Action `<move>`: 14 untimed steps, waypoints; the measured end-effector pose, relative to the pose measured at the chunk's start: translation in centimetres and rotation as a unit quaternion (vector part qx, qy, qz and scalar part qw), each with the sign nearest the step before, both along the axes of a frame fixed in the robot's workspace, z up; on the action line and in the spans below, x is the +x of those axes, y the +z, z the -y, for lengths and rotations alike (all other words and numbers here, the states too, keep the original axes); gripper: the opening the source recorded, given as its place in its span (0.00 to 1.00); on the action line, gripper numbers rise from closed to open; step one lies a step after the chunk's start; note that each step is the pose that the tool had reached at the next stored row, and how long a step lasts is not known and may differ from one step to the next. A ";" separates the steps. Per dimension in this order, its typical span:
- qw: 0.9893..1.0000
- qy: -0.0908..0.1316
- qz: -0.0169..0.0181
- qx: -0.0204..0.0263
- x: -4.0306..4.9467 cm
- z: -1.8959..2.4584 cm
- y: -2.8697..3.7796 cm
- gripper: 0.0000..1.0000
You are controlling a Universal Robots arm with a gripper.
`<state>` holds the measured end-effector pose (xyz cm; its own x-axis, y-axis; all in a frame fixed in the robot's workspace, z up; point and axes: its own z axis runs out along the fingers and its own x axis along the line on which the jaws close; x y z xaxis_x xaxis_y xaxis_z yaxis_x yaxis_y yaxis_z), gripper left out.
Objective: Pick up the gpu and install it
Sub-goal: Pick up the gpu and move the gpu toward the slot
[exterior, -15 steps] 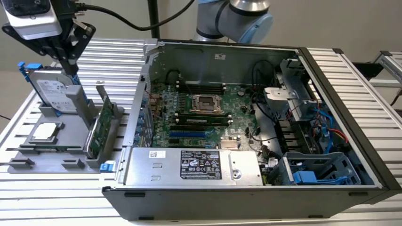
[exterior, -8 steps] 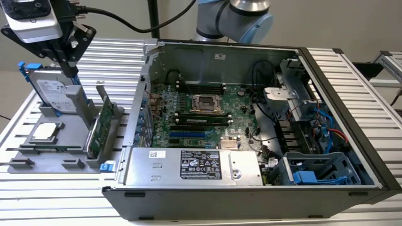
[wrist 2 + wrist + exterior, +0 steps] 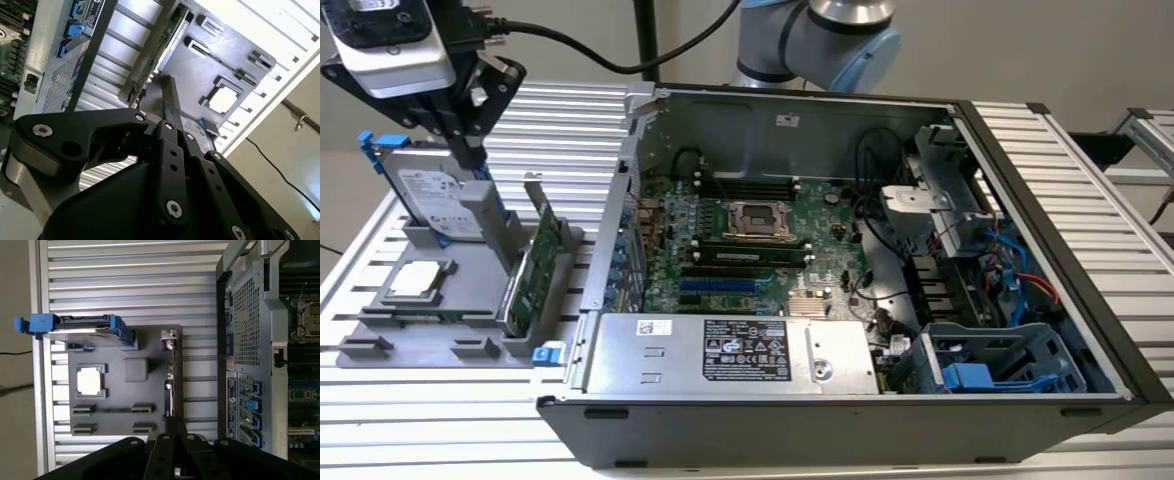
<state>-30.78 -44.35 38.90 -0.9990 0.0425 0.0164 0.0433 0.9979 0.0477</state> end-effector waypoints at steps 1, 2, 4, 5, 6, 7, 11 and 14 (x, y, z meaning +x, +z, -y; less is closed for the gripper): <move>1.000 0.001 0.000 0.000 0.04 0.07 0.00 0.00; 1.000 0.001 0.000 0.000 0.09 0.13 0.00 0.00; 1.000 0.003 -0.001 0.000 0.18 0.31 -0.01 0.00; 1.000 0.003 -0.001 0.000 0.21 0.40 -0.01 0.00; 1.000 0.004 -0.001 0.000 0.23 0.52 -0.01 0.00; 1.000 0.004 -0.002 0.000 0.24 0.64 -0.02 0.00; 1.000 0.004 -0.002 0.000 0.24 1.14 -0.03 0.00; 1.000 0.005 -0.003 0.000 0.24 1.42 -0.04 0.00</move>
<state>-30.54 -45.76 38.85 -0.9992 0.0332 0.0216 0.0342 0.9983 0.0475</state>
